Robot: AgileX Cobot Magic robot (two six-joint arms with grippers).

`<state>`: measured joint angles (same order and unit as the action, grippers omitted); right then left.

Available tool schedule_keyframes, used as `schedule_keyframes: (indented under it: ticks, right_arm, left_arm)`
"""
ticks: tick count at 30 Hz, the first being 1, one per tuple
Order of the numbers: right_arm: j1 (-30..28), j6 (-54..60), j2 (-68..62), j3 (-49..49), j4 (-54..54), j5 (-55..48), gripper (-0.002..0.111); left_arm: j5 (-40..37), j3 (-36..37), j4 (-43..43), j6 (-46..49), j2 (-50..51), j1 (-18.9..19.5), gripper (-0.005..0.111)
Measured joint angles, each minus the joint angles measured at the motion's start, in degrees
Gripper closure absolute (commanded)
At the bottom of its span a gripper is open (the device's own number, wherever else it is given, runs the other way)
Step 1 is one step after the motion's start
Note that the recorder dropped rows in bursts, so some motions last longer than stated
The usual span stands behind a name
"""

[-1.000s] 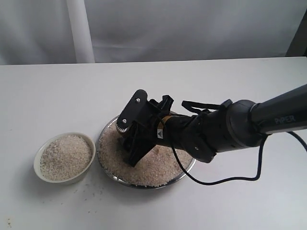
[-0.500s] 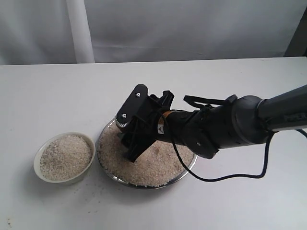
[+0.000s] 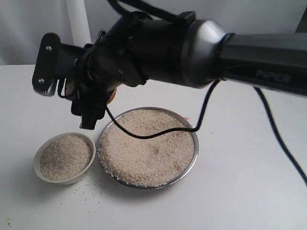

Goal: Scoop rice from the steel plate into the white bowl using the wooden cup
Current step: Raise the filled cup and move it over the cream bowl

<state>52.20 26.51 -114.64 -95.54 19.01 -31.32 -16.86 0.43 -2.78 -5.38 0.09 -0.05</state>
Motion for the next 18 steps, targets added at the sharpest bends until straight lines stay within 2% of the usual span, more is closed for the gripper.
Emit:
schedule_keyframes:
  ticks: [4, 18]
  right_arm:
    - [2.38, 2.40, -4.24, -2.80, 1.66, -3.96, 0.108]
    - [7.58, 3.27, -9.83, -3.40, 15.54, -4.86, 0.108]
  left_arm:
    - [0.00, 0.00, 0.00, 0.00, 0.00, 0.00, 0.107]
    - [0.00, 0.00, 0.00, 0.00, 0.00, 0.00, 0.107]
